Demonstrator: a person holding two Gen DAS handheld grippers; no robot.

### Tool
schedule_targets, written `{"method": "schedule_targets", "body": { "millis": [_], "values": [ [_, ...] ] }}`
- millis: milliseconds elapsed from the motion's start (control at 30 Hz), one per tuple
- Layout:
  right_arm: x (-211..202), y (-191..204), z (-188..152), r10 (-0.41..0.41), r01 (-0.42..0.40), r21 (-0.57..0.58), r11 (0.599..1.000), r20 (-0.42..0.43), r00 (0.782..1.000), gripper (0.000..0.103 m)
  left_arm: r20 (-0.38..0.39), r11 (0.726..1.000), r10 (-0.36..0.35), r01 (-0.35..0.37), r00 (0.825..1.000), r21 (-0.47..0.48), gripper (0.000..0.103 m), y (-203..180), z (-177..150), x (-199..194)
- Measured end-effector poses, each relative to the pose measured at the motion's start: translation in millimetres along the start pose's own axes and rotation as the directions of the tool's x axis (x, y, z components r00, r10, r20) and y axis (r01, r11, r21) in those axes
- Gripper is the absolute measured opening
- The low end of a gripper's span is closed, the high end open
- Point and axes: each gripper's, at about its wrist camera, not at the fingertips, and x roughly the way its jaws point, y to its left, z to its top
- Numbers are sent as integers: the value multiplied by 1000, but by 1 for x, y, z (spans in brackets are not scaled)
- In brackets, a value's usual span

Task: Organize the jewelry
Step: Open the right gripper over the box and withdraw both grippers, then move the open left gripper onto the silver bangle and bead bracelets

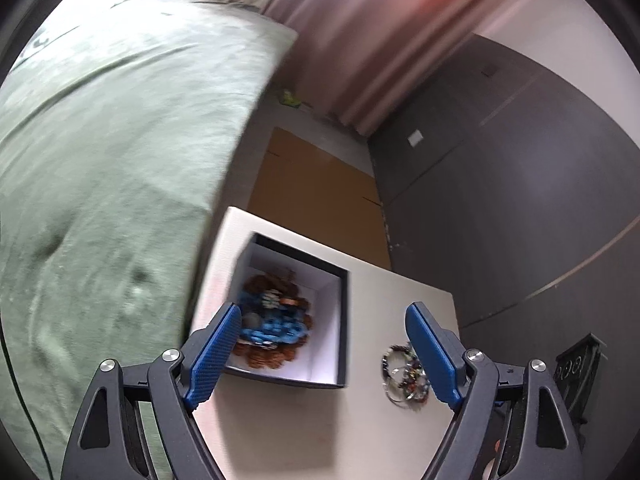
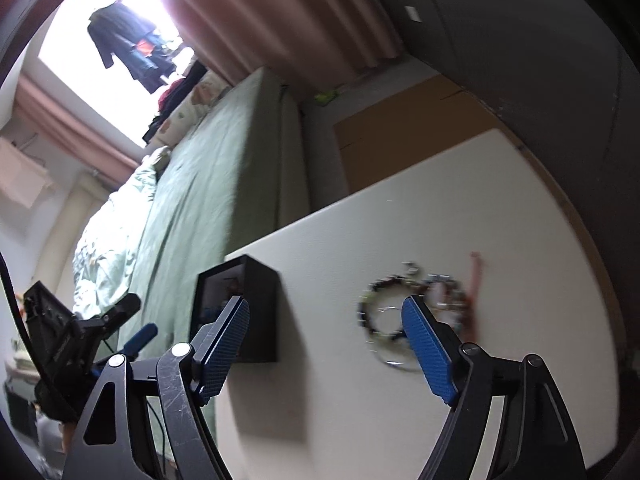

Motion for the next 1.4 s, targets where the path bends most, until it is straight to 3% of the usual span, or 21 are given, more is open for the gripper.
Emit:
{"method": "schedule_targets", "body": {
  "millis": [333,600,767,833,1133,1400],
  "values": [
    [-21,-63,5,-74,76,103,992,-28,997,79,-72,990,1,9,997,140,84,-58,-30,34],
    [-27,-88,7,-113,117,153,981,-39,993,79,-139,976,0,31,990,217,85,-90,-56,62],
    [-31,-98,9,-104,111,164,980,-50,993,83,-182,969,50,-3,982,248,85,-100,-72,88],
    [-36,-104,10,-113,118,179,977,-36,993,94,-195,958,76,-18,978,285,85,-105,-81,97],
    [-47,-123,13,-140,146,177,973,-48,989,94,-197,933,153,-76,968,352,85,-119,-105,129],
    [-50,-138,14,-96,109,232,967,-63,993,94,-194,898,217,-118,957,423,85,-131,-126,157]
  ]
}}
